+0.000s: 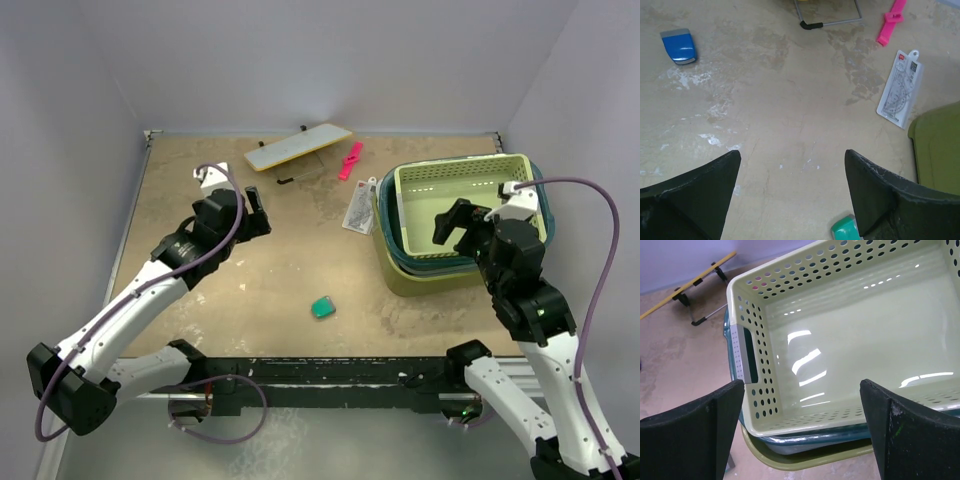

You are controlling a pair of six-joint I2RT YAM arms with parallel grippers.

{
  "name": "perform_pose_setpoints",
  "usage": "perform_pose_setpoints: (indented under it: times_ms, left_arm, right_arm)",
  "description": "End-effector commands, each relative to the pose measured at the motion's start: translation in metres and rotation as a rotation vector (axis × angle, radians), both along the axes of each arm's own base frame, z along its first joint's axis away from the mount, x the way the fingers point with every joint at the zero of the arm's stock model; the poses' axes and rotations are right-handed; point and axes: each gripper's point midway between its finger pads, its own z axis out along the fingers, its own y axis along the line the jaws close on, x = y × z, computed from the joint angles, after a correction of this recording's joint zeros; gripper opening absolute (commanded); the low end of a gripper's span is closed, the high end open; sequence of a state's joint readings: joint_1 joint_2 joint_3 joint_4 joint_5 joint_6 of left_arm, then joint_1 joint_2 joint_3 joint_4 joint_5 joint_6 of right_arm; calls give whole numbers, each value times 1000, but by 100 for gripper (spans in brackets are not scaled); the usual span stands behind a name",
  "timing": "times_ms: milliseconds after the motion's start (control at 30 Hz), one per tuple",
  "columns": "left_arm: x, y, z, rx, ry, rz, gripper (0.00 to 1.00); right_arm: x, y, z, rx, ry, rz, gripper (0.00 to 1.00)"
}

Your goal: Turn the large container upside down

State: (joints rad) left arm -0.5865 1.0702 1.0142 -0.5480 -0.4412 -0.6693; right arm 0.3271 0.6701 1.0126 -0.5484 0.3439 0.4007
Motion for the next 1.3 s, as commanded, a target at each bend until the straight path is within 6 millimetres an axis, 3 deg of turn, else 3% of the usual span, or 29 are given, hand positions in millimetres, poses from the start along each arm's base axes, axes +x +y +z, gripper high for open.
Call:
perform_pose_setpoints:
  times_ms: [0,133,433,600,733,867,967,1067,1267]
  left_arm:
    - [4,18,18,-27,-75,116,82]
    - [2,21,10,-24,-65,131,82]
    - [-1,6,-2,-21,-30,28,82]
    - [-8,-20,-25,-98,24,-72,81]
    - [-24,-50,-60,-227,107,-146,81]
    - [-43,-71,-91,-332,172,-185,80]
    - [-50,-77,-103,-334,200,-179,80]
    - [-52,-88,-107,-336,201,-195,80]
    - [-73,-127,-141,-297,277,-262,80]
  right_arm:
    - [9,11,18,59,-91,32,100]
    - [10,16,13,68,-63,55,100]
    - [11,20,6,120,-27,36,100]
    - [9,45,7,46,15,230,100]
    - [7,62,11,94,3,312,100]
    - [18,73,-13,79,111,337,100]
    - [32,81,-28,60,194,331,100]
    - [44,74,-35,8,231,265,99]
    - [57,70,-47,-82,286,240,78]
